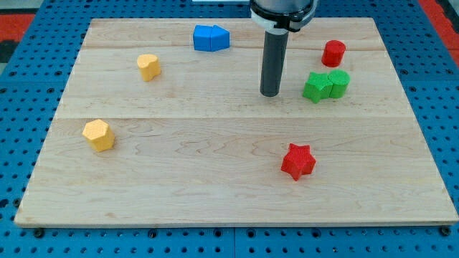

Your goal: Slide the heart to the top side of the red circle

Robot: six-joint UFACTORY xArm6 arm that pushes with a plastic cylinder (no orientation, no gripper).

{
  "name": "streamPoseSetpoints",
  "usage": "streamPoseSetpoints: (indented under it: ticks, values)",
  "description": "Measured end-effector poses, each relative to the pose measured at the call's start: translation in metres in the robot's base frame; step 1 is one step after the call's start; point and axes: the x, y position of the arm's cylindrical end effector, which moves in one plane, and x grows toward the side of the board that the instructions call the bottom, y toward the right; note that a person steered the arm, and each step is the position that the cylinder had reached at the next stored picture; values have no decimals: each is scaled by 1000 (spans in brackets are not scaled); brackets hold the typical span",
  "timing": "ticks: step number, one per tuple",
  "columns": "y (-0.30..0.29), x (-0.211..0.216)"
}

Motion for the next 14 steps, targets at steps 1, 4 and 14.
streamPoseSetpoints:
  ticks: [1,4,14]
  values:
    - [-1,-1]
    - [-73,-45]
    - [-8,-80]
